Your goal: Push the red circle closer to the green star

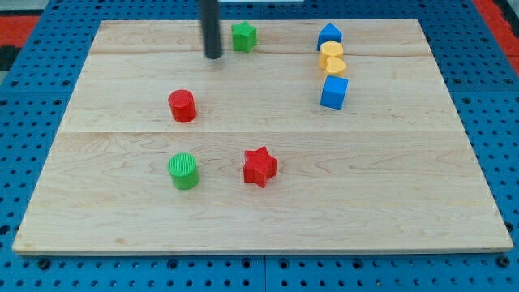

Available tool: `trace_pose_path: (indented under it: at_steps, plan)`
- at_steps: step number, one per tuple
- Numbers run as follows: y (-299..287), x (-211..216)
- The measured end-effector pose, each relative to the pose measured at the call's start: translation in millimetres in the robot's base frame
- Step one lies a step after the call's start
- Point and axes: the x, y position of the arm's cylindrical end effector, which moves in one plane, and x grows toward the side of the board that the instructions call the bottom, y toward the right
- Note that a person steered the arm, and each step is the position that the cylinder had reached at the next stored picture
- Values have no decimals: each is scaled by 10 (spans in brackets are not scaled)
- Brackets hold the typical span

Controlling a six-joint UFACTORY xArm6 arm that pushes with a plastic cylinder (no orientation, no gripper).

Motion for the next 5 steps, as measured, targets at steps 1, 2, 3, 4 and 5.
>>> trace_pose_path:
  at_steps: [1,2,3,4,5]
  plan:
    - [-372,516]
    - [-371,1007]
    - [24,1204]
    - [66,1289]
    - [207,1635]
